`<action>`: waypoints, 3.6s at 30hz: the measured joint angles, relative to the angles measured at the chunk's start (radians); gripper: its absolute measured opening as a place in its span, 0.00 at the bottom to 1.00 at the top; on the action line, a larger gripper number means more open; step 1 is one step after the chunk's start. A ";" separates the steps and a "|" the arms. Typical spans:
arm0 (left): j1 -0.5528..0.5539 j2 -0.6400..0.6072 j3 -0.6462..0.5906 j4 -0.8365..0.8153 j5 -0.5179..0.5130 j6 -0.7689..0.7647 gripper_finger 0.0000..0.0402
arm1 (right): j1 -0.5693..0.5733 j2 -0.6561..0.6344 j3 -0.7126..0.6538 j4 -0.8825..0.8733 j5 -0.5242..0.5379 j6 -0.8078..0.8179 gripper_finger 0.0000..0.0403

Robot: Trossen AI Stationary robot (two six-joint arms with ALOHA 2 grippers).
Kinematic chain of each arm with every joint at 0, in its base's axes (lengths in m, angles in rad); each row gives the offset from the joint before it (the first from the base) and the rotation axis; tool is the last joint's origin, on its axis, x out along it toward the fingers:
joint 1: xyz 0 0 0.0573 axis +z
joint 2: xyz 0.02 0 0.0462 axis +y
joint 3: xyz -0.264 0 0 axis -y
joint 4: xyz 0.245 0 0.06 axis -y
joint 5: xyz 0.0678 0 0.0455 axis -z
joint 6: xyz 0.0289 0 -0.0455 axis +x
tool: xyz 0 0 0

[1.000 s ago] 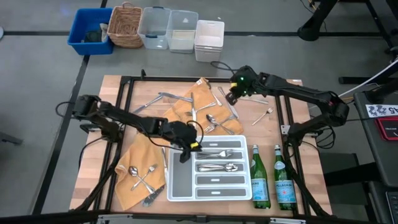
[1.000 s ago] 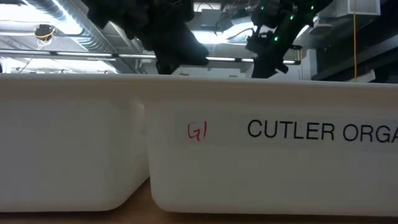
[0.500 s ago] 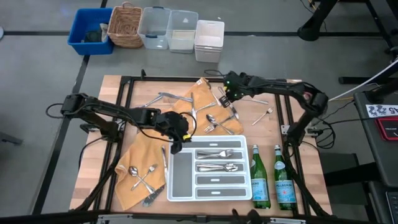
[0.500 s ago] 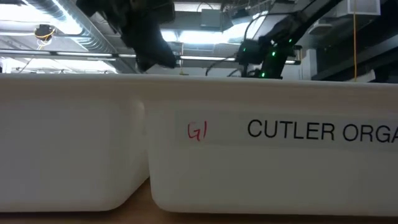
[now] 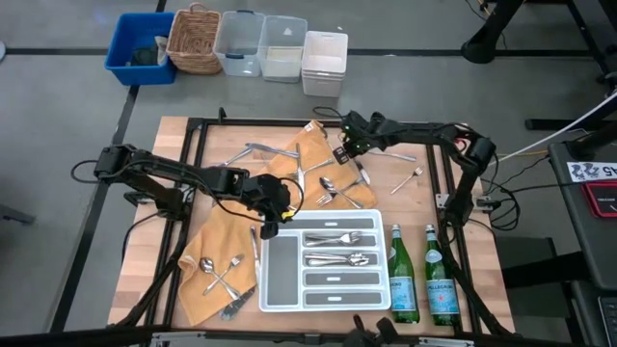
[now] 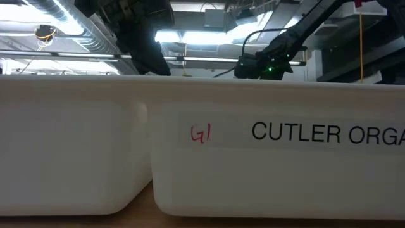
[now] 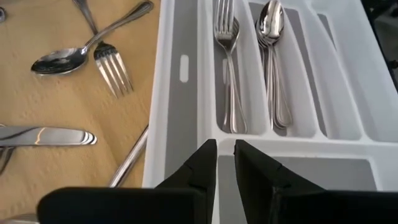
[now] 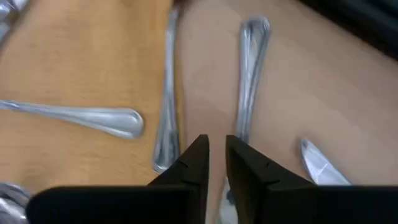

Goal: Sort silverware
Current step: Put the silver table knife into the white silverware tray

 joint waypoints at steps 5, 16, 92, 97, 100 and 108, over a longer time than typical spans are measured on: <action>0.004 0.000 0.000 0.000 0.000 0.022 0.12 | -0.012 0.000 0.012 -0.002 0.018 -0.001 0.25; 0.006 0.000 0.000 0.001 0.000 0.024 0.12 | -0.017 0.014 0.014 -0.019 0.016 0.001 0.29; 0.006 -0.094 0.000 -0.197 0.000 0.012 0.12 | 0.113 0.115 0.568 -0.688 -0.574 -0.081 0.09; 0.006 -0.153 0.000 -0.266 0.000 -0.002 0.12 | 0.253 0.115 0.577 -0.717 -0.576 -0.081 0.09; 0.006 -0.184 0.000 -0.280 -0.001 -0.007 0.12 | 0.351 0.115 0.577 -0.718 -0.576 -0.081 0.10; 0.006 -0.219 0.000 -0.282 -0.001 -0.027 0.12 | 0.617 0.114 0.577 -0.717 -0.499 -0.028 0.10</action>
